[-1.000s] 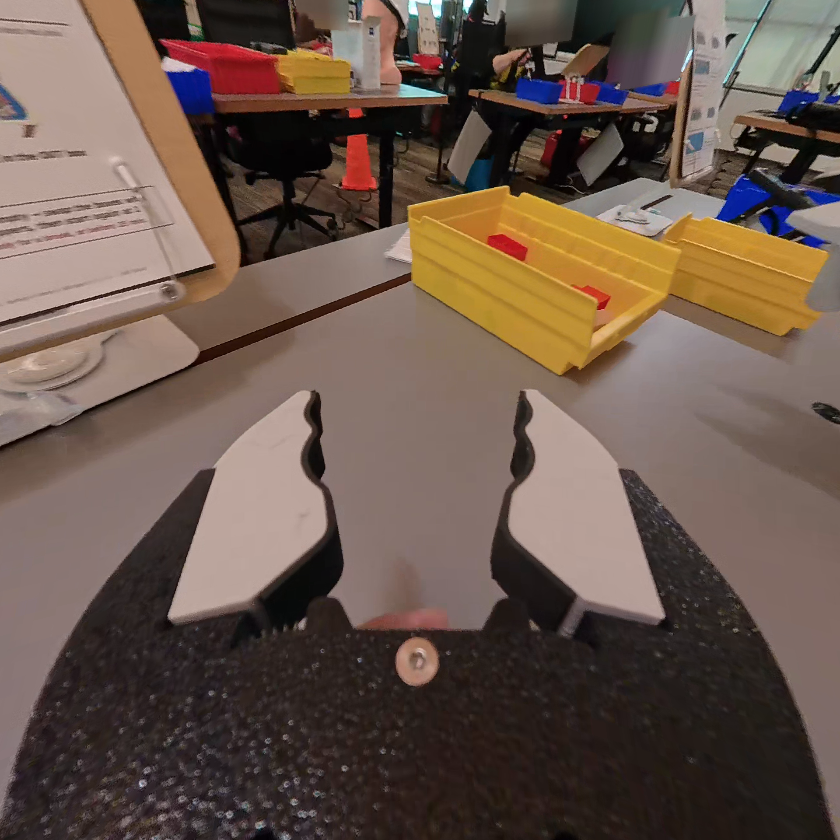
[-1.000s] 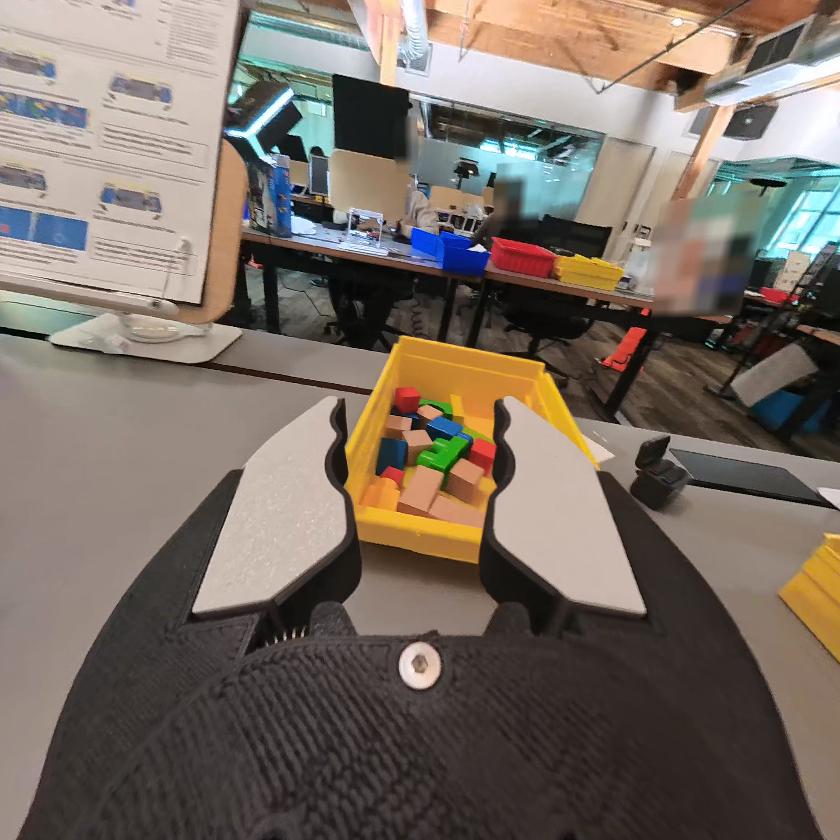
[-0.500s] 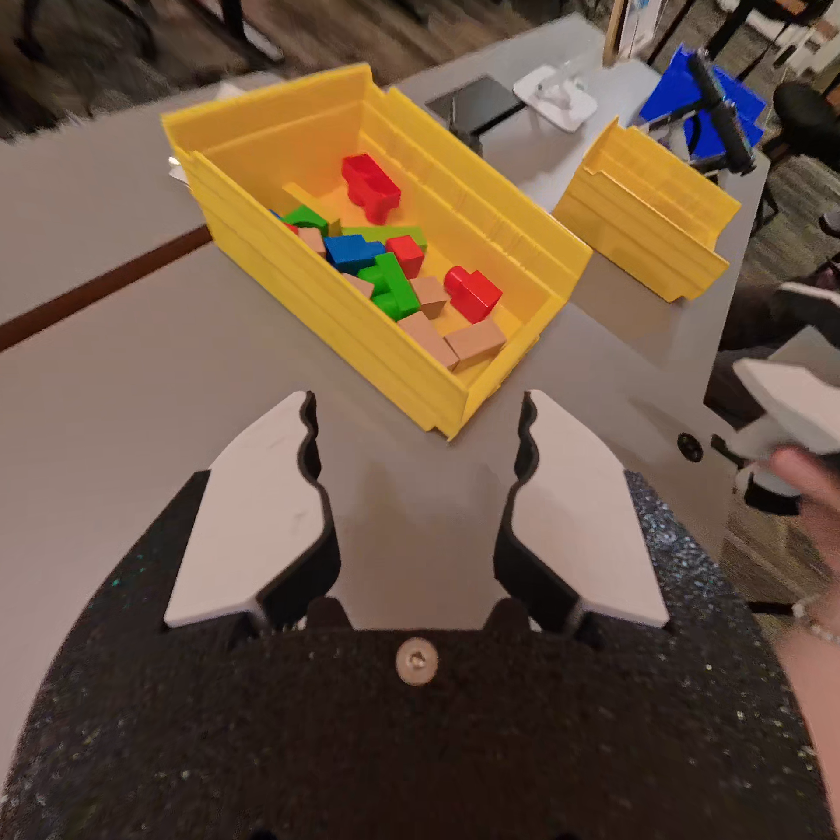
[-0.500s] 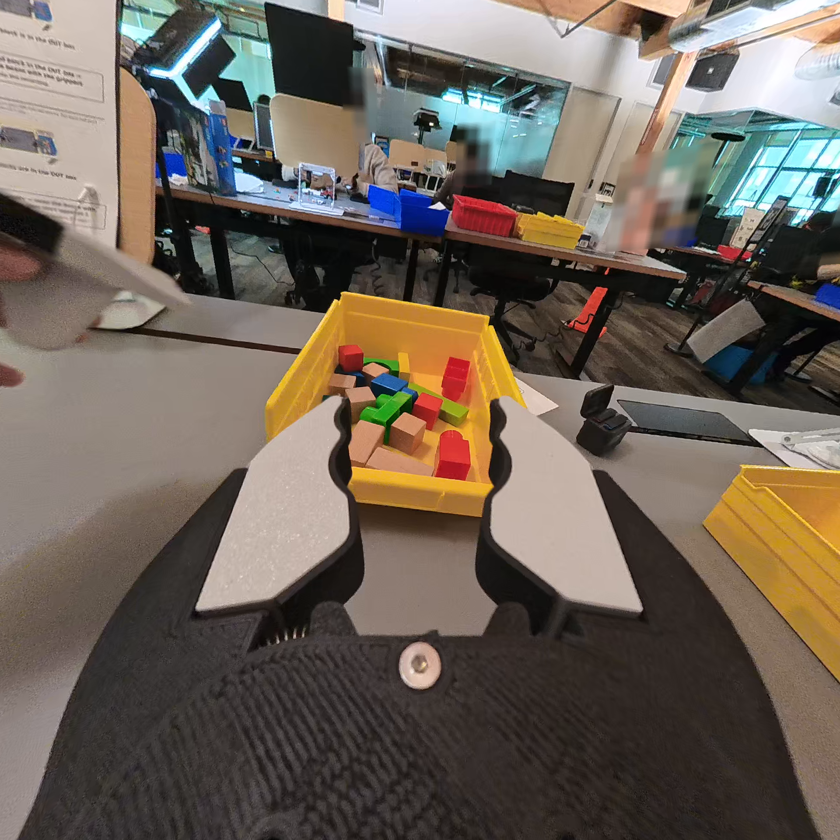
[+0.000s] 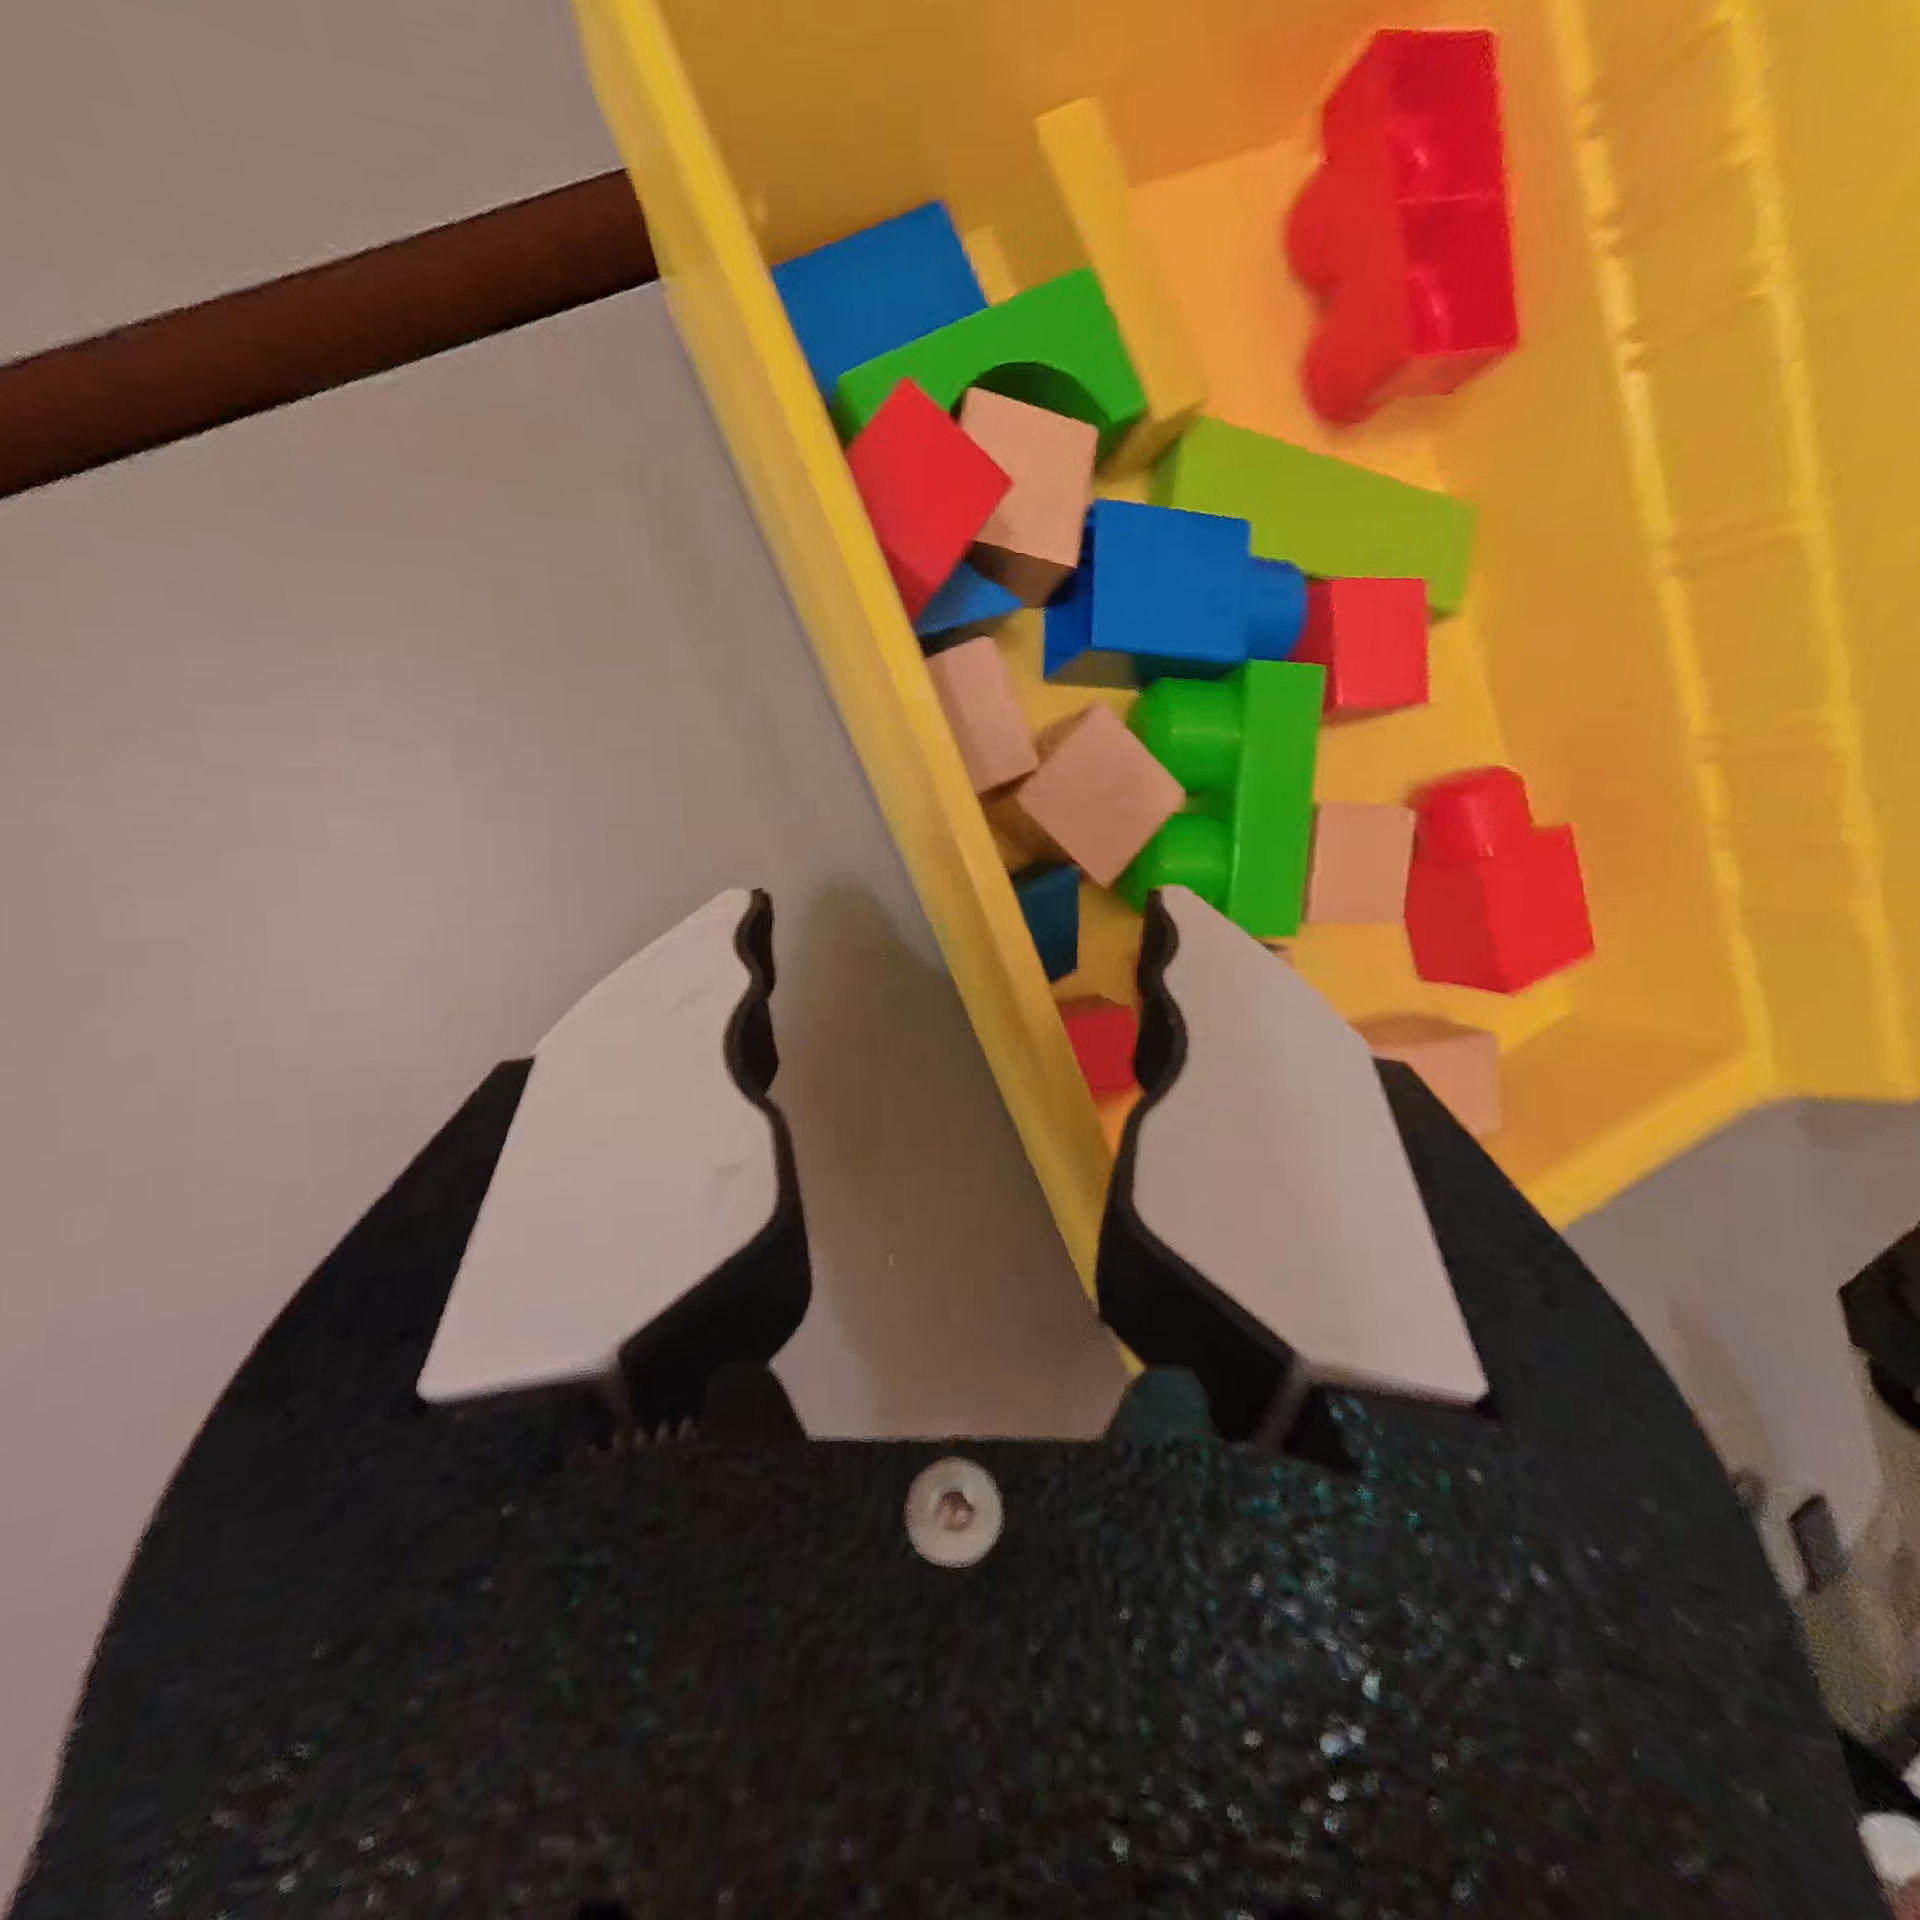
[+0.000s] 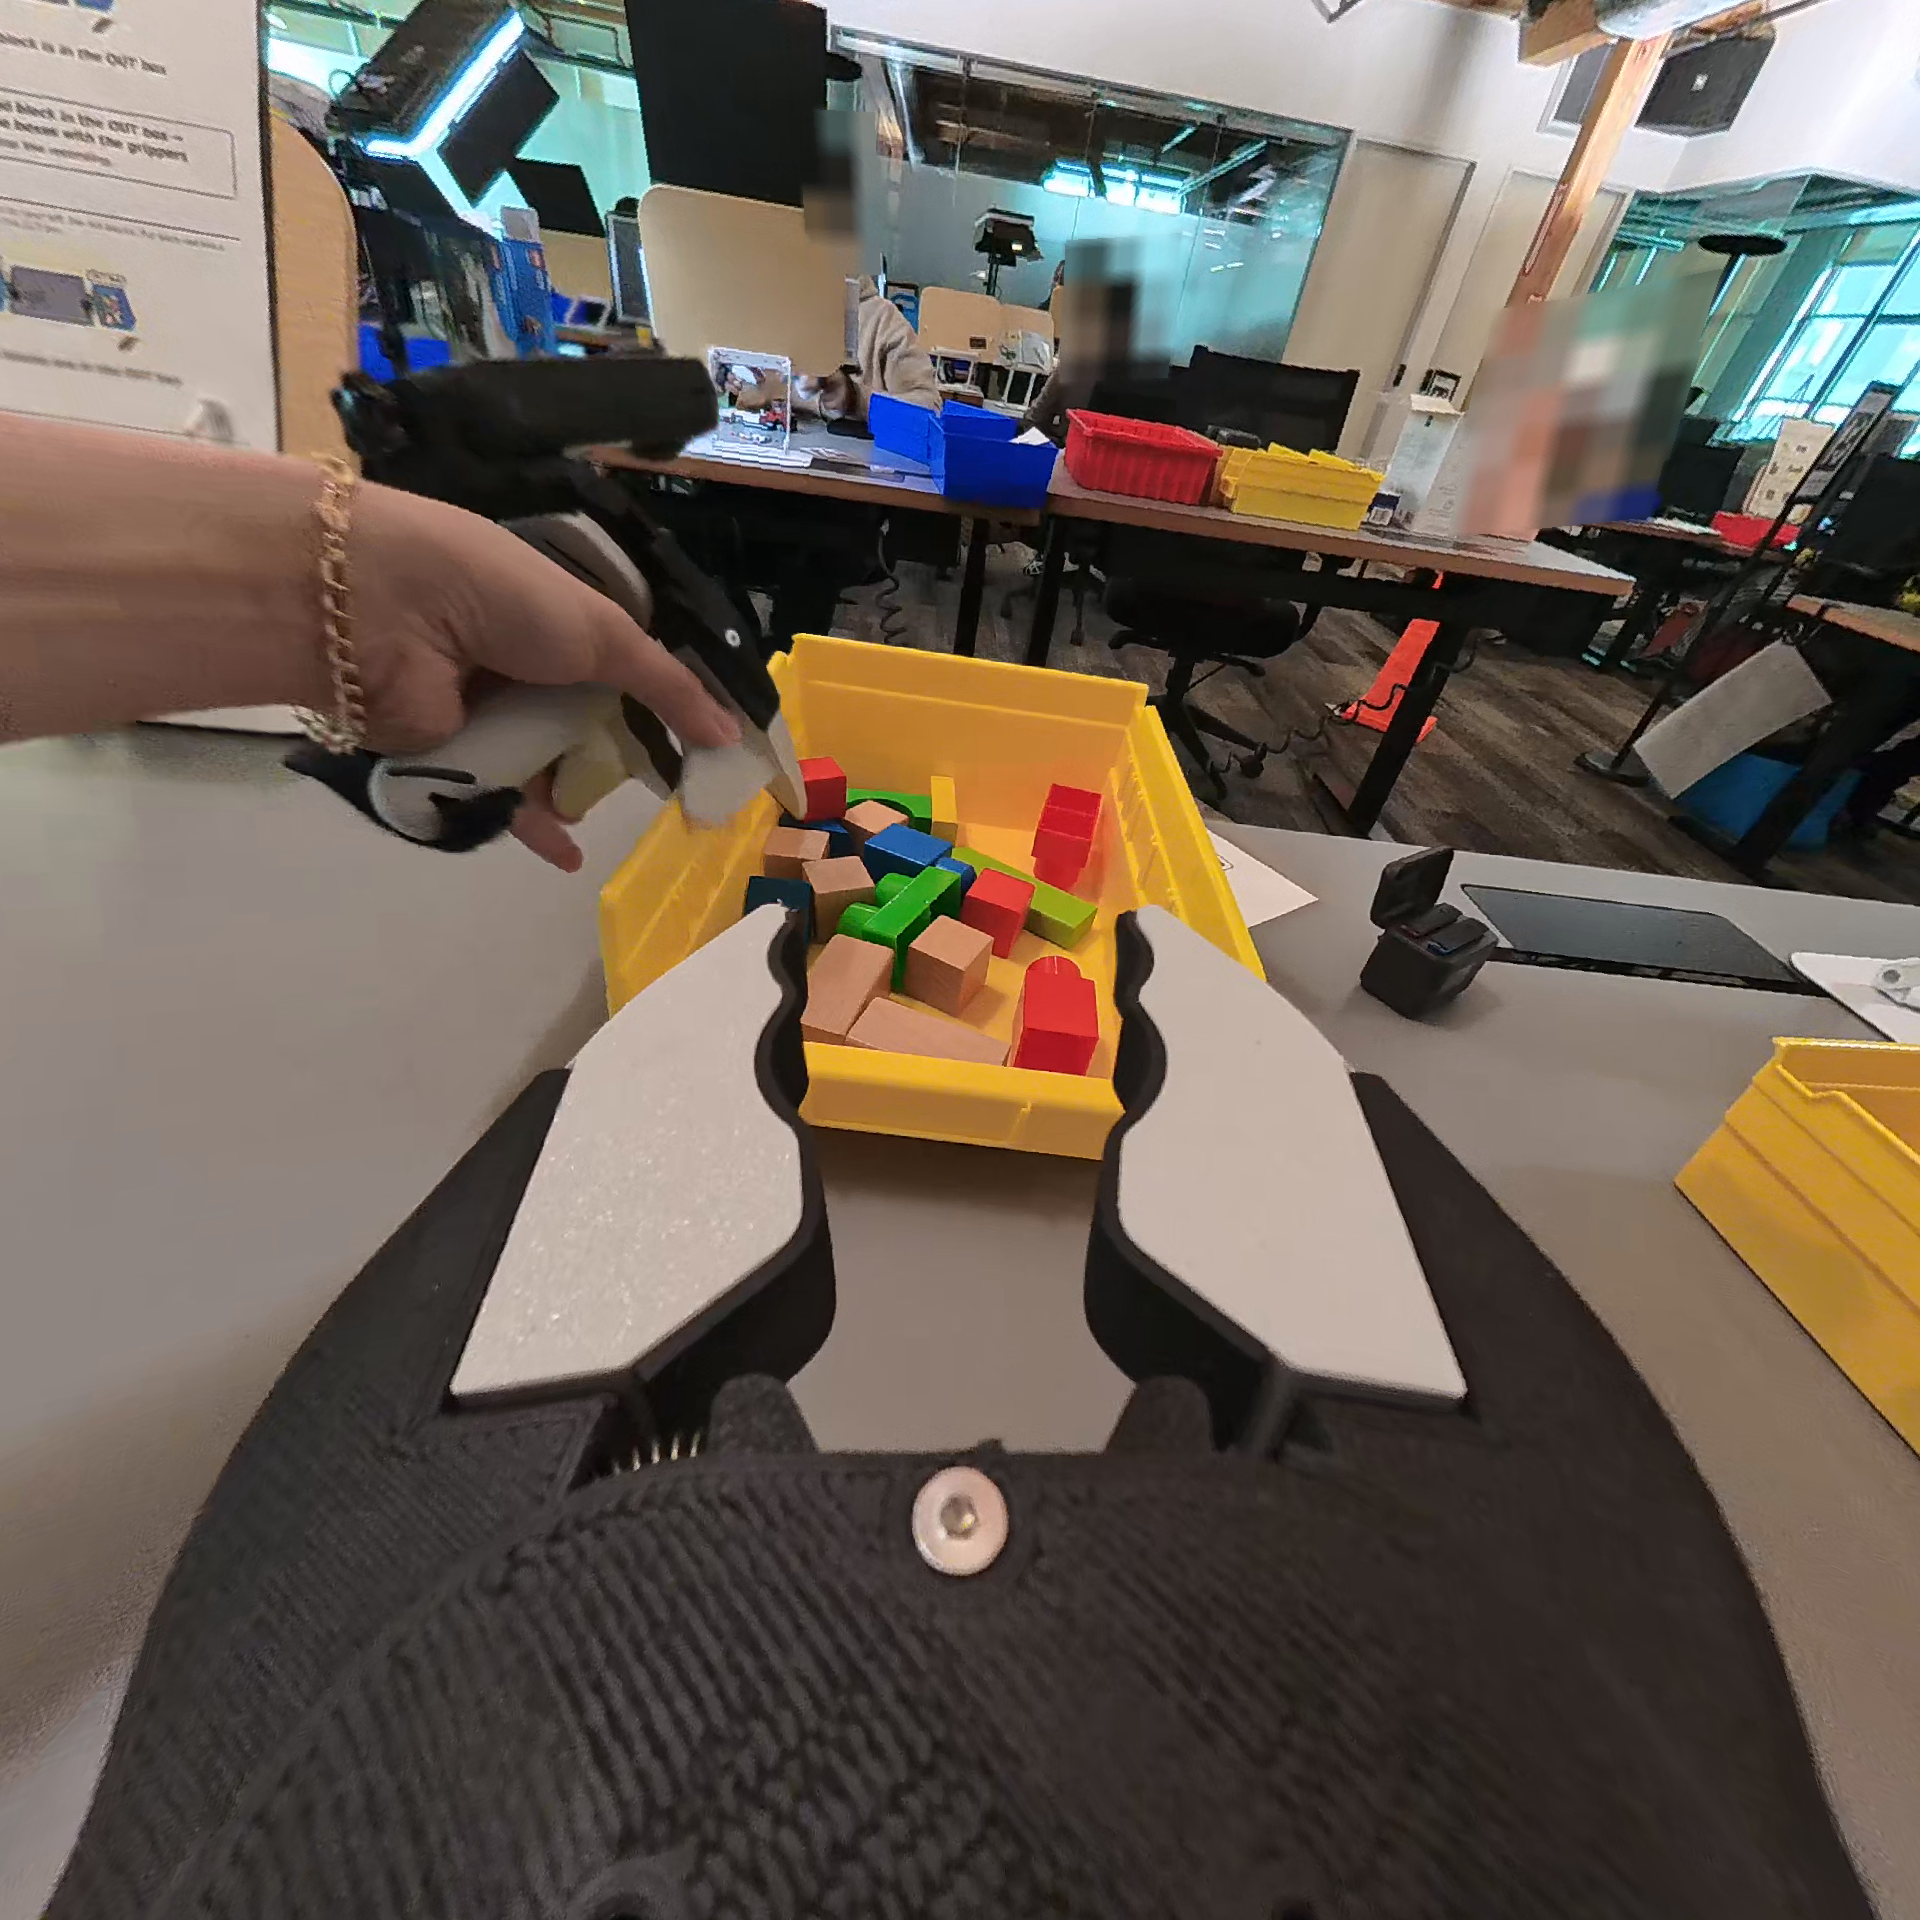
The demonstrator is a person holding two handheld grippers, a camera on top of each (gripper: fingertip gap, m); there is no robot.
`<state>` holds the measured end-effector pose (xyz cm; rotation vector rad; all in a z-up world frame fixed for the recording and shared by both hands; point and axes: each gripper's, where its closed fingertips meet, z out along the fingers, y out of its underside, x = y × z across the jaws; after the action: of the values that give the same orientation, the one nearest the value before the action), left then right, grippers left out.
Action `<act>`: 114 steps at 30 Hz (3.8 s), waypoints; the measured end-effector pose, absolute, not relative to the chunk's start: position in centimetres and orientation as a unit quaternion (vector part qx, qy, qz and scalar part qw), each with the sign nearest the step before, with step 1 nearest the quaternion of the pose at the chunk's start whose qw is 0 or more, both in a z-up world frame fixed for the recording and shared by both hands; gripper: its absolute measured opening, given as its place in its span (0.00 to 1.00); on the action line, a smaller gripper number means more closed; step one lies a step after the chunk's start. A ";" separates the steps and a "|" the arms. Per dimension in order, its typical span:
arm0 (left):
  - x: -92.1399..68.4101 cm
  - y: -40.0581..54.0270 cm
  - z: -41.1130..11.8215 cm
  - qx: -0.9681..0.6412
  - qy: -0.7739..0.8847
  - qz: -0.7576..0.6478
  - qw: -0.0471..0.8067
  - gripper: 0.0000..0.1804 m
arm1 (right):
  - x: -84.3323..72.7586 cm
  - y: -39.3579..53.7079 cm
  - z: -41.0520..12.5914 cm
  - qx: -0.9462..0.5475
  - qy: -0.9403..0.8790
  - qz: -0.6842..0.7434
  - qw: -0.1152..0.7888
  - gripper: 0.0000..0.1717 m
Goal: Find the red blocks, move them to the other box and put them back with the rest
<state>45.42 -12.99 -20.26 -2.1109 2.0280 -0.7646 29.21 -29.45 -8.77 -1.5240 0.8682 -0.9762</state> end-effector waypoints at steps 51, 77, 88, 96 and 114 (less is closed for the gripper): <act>17.2 19.2 -16.0 -0.555 0.795 -0.244 0.029 0.03 | 27.1 -16.1 -8.3 -0.685 0.277 -0.323 0.592 0.38; -18.5 40.4 -20.4 -0.747 0.629 -0.208 0.058 0.03 | 18.5 41.7 -16.1 -0.842 0.218 -0.015 0.493 0.54; -24.7 48.9 -21.7 -0.815 0.537 -0.175 0.133 0.03 | 19.7 39.8 -18.8 -0.888 0.188 -0.099 0.408 0.13; -25.1 53.0 -21.9 -0.834 0.504 -0.162 0.156 0.03 | 18.3 25.7 -18.9 -0.907 0.128 -0.068 0.395 0.03; -7.4 55.1 -22.1 -0.815 0.532 -0.170 0.155 0.03 | 32.3 -20.4 -18.6 -0.824 0.391 -0.182 0.367 0.02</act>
<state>-7.44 55.08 -22.12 -2.3341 1.5228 -0.4881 32.31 -20.36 -18.63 -2.1164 1.0053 -0.4670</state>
